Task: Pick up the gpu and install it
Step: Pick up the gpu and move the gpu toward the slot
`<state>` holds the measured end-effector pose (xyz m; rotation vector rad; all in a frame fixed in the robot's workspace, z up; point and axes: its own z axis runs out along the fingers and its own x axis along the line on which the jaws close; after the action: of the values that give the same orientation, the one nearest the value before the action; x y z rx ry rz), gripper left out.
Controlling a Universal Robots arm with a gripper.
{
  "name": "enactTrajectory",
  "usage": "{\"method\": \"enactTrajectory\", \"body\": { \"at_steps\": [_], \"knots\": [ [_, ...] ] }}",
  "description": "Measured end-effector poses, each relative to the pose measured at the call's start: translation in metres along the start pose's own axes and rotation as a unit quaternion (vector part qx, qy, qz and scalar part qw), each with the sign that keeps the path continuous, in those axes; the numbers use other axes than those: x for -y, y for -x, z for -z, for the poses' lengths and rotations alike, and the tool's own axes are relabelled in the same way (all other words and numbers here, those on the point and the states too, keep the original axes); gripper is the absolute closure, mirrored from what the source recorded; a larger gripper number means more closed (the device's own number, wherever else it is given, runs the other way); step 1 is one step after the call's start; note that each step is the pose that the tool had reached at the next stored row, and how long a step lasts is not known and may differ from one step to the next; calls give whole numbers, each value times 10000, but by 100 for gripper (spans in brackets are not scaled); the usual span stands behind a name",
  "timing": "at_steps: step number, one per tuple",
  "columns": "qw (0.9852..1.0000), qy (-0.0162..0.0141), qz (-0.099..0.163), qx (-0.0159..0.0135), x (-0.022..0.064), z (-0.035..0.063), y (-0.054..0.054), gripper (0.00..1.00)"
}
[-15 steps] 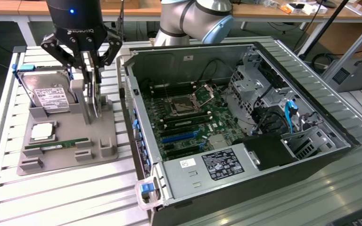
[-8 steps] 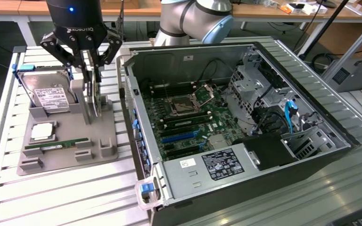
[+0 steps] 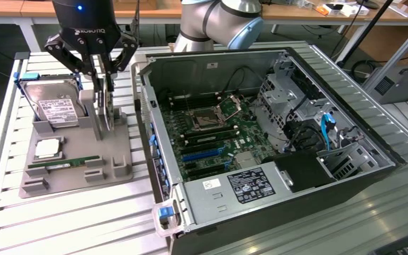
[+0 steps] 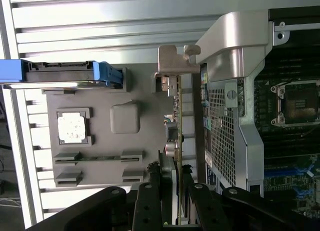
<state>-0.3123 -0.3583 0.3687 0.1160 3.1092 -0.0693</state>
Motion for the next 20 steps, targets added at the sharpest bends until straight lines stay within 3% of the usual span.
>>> {"method": "enactTrajectory", "body": {
  "at_steps": [20],
  "knots": [
    [10000, 0, 0, 0, 5, 106, 3, 73]
  ]
}}
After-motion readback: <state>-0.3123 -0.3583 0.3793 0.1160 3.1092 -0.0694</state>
